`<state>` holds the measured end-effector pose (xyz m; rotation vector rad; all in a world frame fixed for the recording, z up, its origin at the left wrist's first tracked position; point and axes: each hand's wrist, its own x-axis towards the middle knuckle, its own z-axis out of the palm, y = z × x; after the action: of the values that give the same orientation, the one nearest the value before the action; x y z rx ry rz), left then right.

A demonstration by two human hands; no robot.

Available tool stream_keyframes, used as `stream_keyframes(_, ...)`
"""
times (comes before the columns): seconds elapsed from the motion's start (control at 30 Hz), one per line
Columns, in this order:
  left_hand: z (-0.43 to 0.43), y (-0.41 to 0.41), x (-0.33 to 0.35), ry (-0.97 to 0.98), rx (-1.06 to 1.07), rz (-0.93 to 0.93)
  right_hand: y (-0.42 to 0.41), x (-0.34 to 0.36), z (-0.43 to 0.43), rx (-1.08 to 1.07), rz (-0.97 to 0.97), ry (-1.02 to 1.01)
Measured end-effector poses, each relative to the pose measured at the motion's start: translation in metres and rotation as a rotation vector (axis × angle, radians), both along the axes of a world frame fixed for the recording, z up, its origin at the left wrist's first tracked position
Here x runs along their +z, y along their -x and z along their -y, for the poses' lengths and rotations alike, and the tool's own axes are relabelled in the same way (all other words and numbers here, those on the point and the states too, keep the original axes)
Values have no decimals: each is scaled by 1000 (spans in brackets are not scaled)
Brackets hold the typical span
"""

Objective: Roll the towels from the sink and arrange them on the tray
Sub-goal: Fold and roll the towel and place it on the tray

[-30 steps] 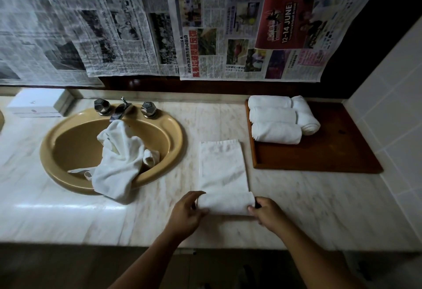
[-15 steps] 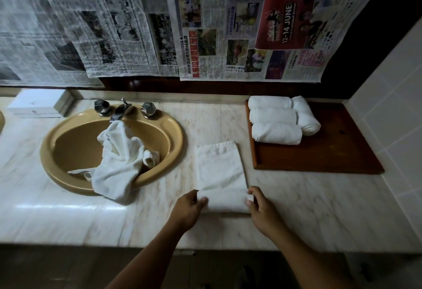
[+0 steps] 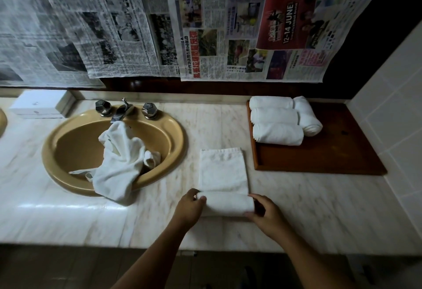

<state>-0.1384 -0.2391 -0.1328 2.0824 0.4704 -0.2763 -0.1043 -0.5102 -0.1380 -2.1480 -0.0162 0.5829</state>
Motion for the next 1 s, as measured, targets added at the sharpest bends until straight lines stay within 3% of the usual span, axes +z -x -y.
stream_keyframes(0.1, 3, 9, -1, -130, 2, 262, -3, -2, -1, -11, -60, 5)
stream_keyframes(0.2, 0, 14, -5, -463, -285, 605, -4, 0, -3, -28, -101, -12)
stream_keyframes(0.27, -6, 17, -7, -537, -380, 681, -5, 2, -6, -43, -112, -50)
stream_keyframes(0.47, -26, 22, -10, -678, -604, 422, -12, 5, -17, -92, -62, -10)
stream_keyframes(0.6, -30, 15, -6, -627, -573, 399, -14, 12, -20, -131, -74, 24)
stream_keyframes(0.73, -28, 14, -6, -576, -544, 365, -13, 12, -16, -210, 92, 75)
stream_keyframes(0.87, -26, 10, -6, -528, -502, 307, -6, 10, -9, 120, 430, 192)
stream_keyframes(0.93, -26, 6, -4, -445, -474, 248, -3, 11, -11, 201, 429, 223)
stream_keyframes(1.0, -26, 1, 1, -249, -412, 145, -4, 11, -13, 143, 381, 194)
